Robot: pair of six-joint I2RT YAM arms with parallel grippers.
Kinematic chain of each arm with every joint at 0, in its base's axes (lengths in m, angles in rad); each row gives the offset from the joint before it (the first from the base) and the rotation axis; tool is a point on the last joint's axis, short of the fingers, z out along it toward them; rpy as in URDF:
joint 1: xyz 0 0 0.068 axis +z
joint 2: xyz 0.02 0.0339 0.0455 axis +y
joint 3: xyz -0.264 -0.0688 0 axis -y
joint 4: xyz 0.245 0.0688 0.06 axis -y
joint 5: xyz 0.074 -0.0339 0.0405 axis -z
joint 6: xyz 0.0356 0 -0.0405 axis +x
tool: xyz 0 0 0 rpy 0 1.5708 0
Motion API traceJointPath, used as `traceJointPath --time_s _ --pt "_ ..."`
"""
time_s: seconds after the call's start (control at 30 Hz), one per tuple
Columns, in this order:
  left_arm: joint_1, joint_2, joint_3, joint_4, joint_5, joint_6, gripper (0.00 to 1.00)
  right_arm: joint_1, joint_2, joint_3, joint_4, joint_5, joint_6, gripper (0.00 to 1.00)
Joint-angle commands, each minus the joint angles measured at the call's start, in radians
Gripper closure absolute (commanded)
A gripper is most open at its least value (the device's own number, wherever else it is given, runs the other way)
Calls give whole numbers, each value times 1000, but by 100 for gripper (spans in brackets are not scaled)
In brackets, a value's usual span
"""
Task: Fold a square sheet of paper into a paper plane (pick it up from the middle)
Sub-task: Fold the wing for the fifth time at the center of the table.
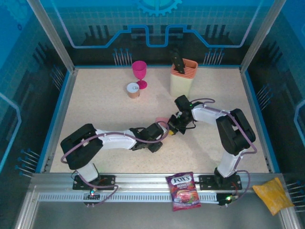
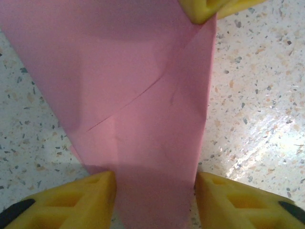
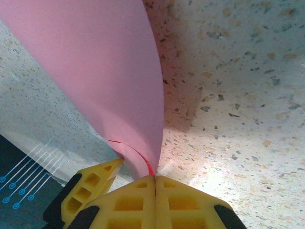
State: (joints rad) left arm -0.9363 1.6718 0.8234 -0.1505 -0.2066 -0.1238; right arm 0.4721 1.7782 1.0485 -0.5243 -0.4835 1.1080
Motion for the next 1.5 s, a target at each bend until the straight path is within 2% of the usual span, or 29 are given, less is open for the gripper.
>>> traceJointPath --time_s 0.0,0.47,0.5,0.53,0.57,0.6,0.77,0.9,1.03,1.27,1.47 --pt "-6 12 24 12 -11 6 54 19 -26 -14 -34 -21 12 100" --pt "-2 -6 5 9 41 -22 93 20 -35 -19 -36 -15 11 100" --pt "1 -7 3 8 52 -24 97 20 -38 -17 -37 -14 10 99" --pt "3 -7 5 8 61 -27 100 20 -41 -16 -38 -14 8 92" --pt "7 -8 -1 7 71 -32 100 19 -49 -10 -45 -13 2 83" --pt "8 -9 -4 10 81 -37 100 15 -57 -3 -56 -8 -10 79" --pt "28 -15 -23 16 138 -60 100 -39 -142 22 -161 62 -81 77" --pt "28 -12 -38 20 150 -54 100 -118 -181 21 -175 55 -128 81" --pt "29 -28 -62 39 140 -31 100 -150 -115 98 -180 -7 -224 89" --pt "29 -114 -198 225 161 57 100 -84 59 253 -193 -76 -338 100" --pt "34 -122 -228 262 208 102 100 -19 188 341 -184 -117 -359 100"
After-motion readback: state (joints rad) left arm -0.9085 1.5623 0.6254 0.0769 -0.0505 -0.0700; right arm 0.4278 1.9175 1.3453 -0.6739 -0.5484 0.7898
